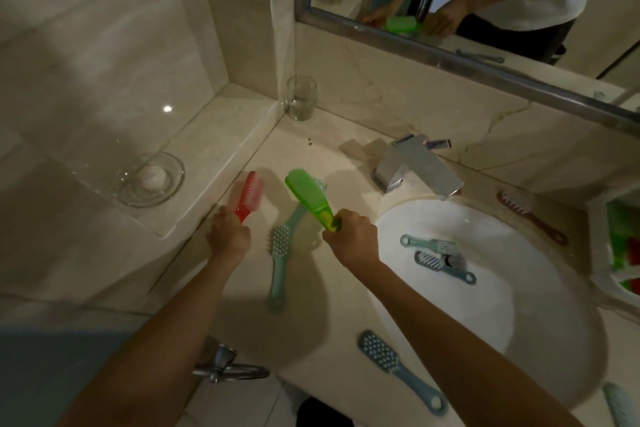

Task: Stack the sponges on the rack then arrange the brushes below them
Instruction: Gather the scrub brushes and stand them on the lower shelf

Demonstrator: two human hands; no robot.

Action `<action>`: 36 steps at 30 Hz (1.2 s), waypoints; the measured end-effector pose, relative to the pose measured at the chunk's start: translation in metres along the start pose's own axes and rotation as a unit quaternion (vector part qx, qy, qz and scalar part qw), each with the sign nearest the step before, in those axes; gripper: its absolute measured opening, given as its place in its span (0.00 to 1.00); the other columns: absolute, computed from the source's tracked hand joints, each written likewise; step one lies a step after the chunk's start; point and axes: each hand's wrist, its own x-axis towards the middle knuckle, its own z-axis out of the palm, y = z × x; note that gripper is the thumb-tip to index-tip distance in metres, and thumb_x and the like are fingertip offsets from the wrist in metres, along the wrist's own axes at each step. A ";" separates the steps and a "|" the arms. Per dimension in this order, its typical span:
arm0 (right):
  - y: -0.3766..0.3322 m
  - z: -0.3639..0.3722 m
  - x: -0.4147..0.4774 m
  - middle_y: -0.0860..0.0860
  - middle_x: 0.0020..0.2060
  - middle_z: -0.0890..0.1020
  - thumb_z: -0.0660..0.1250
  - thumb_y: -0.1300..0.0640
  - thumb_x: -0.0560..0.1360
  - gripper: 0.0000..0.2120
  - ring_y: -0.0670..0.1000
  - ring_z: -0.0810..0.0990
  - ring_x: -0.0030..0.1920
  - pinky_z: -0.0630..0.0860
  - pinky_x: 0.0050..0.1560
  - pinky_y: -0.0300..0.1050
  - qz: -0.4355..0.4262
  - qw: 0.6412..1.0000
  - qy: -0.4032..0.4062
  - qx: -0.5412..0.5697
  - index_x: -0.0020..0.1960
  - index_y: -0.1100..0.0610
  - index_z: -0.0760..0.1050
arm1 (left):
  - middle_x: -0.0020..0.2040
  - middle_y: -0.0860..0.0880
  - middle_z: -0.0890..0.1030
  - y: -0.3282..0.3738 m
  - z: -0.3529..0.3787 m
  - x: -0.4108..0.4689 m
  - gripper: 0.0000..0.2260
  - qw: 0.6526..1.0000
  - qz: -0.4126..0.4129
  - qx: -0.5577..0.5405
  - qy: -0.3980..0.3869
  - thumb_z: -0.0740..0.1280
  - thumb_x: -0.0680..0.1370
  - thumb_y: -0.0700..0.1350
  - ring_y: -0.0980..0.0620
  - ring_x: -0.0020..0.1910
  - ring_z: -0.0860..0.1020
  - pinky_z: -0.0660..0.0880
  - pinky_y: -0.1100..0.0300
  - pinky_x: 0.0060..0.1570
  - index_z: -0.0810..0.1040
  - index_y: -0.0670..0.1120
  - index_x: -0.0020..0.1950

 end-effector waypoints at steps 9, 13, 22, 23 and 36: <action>0.045 -0.028 -0.031 0.60 0.44 0.82 0.66 0.59 0.72 0.09 0.61 0.78 0.46 0.72 0.44 0.50 0.010 0.986 0.152 0.061 0.51 0.61 0.75 | 0.49 0.36 0.76 0.036 -0.013 -0.061 0.10 0.973 0.146 -0.161 0.079 0.60 0.78 0.37 0.41 0.45 0.76 0.67 0.54 0.41 0.70 0.35 0.58; 0.083 -0.053 -0.057 0.59 0.44 0.81 0.68 0.58 0.73 0.10 0.59 0.77 0.46 0.73 0.44 0.50 0.036 0.970 0.223 0.088 0.52 0.61 0.74 | 0.42 0.34 0.80 0.078 -0.002 -0.105 0.10 0.950 0.215 -0.226 0.034 0.62 0.76 0.40 0.36 0.38 0.80 0.77 0.45 0.40 0.69 0.38 0.56; 0.212 -0.111 -0.140 0.61 0.43 0.80 0.68 0.61 0.73 0.08 0.62 0.77 0.46 0.71 0.45 0.50 0.175 0.908 0.359 0.128 0.50 0.63 0.74 | 0.29 0.51 0.75 0.178 0.064 -0.242 0.04 0.842 0.429 -0.213 -0.247 0.63 0.78 0.41 0.58 0.22 0.74 0.70 0.71 0.25 0.70 0.47 0.44; 0.226 -0.116 -0.150 0.61 0.43 0.80 0.68 0.61 0.73 0.08 0.61 0.77 0.47 0.71 0.45 0.49 0.190 0.900 0.372 0.127 0.50 0.63 0.74 | 0.30 0.52 0.75 0.186 0.072 -0.254 0.04 0.833 0.441 -0.204 -0.265 0.63 0.78 0.41 0.58 0.23 0.74 0.70 0.71 0.26 0.70 0.47 0.45; 0.389 -0.192 -0.197 0.60 0.50 0.83 0.66 0.54 0.75 0.17 0.62 0.79 0.53 0.73 0.51 0.50 0.324 0.848 0.375 0.189 0.61 0.61 0.75 | 0.35 0.47 0.76 0.299 0.175 -0.396 0.06 0.804 0.483 -0.104 -0.331 0.56 0.80 0.38 0.56 0.24 0.73 0.70 0.69 0.23 0.70 0.46 0.52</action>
